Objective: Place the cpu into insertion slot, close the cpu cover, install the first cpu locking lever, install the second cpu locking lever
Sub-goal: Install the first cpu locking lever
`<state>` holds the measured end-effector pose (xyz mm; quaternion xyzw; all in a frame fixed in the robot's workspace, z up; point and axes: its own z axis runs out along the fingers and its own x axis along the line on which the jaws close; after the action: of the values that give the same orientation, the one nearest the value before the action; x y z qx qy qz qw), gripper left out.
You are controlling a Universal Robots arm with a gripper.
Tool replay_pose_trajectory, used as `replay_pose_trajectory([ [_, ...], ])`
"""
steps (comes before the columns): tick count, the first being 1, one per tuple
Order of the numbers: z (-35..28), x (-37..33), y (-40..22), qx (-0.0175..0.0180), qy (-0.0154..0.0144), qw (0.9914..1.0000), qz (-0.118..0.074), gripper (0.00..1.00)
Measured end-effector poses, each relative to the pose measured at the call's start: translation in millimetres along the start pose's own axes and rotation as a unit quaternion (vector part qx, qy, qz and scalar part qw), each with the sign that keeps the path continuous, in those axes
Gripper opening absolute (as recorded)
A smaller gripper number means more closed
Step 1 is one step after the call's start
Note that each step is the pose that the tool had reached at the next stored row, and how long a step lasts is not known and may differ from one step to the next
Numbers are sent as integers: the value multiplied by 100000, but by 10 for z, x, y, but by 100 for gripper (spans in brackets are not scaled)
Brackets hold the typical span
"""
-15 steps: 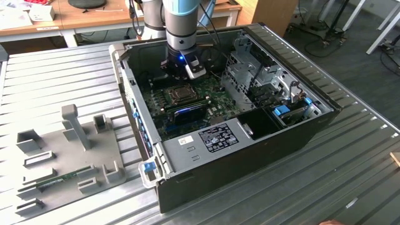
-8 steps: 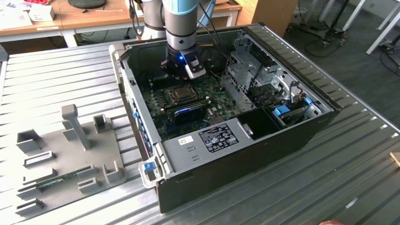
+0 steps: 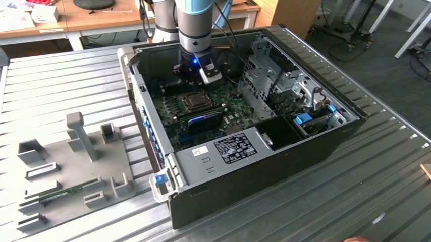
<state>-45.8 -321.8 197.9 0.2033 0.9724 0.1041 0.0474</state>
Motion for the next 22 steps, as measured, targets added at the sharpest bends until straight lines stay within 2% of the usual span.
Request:
replay_pose_trajectory([
  [6,1,-1,-1,549,-291,99998,236,10],
  [12,17,0,-6,831,-479,99993,630,10],
  [22,34,1,-8,968,-604,99990,875,10],
])
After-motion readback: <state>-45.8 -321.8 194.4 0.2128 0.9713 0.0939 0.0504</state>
